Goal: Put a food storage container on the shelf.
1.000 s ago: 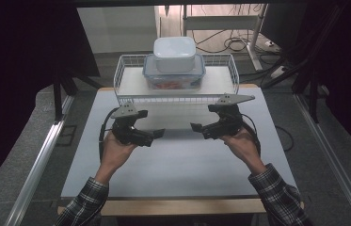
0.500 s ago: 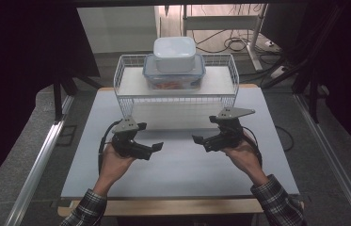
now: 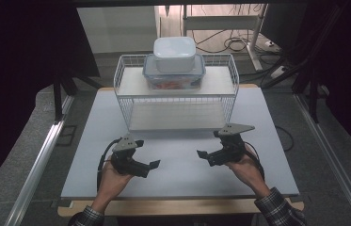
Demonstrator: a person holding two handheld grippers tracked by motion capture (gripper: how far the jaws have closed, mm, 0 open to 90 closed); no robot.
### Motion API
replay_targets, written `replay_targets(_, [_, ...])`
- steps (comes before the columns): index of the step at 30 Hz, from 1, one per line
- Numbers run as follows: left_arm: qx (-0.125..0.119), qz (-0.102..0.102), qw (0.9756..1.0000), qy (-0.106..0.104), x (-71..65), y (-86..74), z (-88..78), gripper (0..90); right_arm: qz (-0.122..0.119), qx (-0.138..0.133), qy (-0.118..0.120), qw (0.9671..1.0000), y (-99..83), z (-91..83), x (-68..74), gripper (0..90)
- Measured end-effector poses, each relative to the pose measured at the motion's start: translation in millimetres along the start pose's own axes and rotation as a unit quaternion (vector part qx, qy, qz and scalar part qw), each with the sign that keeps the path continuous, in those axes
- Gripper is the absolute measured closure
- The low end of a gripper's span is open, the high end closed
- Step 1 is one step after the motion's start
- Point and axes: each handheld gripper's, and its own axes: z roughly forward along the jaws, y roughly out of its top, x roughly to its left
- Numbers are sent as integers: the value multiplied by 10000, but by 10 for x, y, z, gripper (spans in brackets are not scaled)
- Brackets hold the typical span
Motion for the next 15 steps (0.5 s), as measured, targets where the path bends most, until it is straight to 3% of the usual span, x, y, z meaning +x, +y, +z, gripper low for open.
replay_targets(2, [114,-20,9999,81,7,-101,21,0,43,43,25,10000,-85,13,-1,0])
replay_targets(6, [427,139,9982,398,22,-265,49,0,74,181,42,9998,-274,52,2,0])
replay_targets(11, [631,-63,9970,445,102,-447,80,0,155,448,-17,9989,-490,123,-30,0])
replay_targets(15, [626,-265,9970,367,150,-479,87,0,100,665,-149,9976,-566,182,-52,0])
